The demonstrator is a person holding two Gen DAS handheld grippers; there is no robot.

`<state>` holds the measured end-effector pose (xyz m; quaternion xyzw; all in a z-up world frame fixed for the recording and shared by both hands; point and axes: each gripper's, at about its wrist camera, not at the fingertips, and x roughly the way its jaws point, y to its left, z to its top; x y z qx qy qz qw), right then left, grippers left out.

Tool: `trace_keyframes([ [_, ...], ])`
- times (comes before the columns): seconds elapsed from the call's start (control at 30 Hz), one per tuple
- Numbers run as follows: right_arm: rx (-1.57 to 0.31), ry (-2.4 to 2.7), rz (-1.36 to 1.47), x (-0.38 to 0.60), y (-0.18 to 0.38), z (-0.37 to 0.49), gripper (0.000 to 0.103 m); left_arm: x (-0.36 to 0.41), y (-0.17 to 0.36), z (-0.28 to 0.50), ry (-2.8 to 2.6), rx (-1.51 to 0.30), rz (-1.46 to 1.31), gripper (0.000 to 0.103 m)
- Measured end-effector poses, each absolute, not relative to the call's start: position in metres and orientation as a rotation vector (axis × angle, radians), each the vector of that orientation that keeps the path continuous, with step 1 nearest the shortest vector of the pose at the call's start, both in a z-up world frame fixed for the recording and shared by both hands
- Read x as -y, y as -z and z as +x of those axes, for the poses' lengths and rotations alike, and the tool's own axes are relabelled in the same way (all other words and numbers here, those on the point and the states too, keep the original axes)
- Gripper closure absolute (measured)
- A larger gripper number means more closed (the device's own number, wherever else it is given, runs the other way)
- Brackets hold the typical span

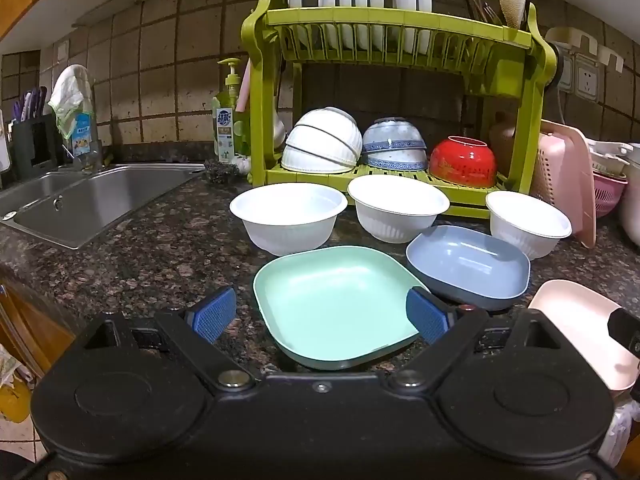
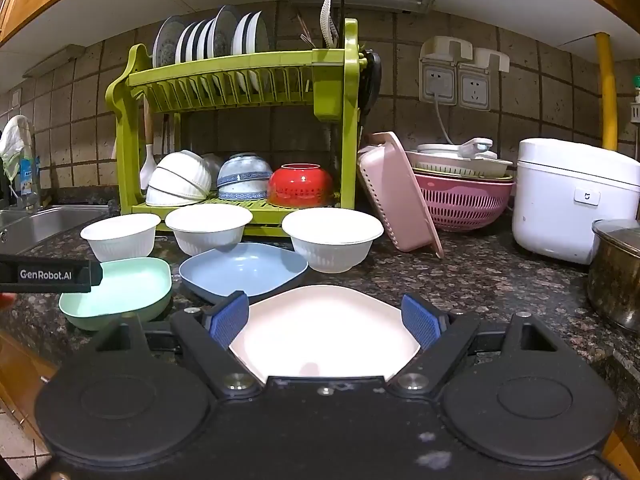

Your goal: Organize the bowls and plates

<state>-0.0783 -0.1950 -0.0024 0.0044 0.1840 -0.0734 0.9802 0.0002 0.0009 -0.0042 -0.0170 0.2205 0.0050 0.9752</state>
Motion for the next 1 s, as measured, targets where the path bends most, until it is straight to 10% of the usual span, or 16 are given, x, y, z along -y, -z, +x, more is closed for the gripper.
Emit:
trace_keyframes([
  [1.0, -0.363, 0.126, -0.025, 0.1957, -0.0019, -0.0802, 0.015, 0.0020, 0.0018, 0.0009, -0.005, -0.453, -0.028, 0.011],
])
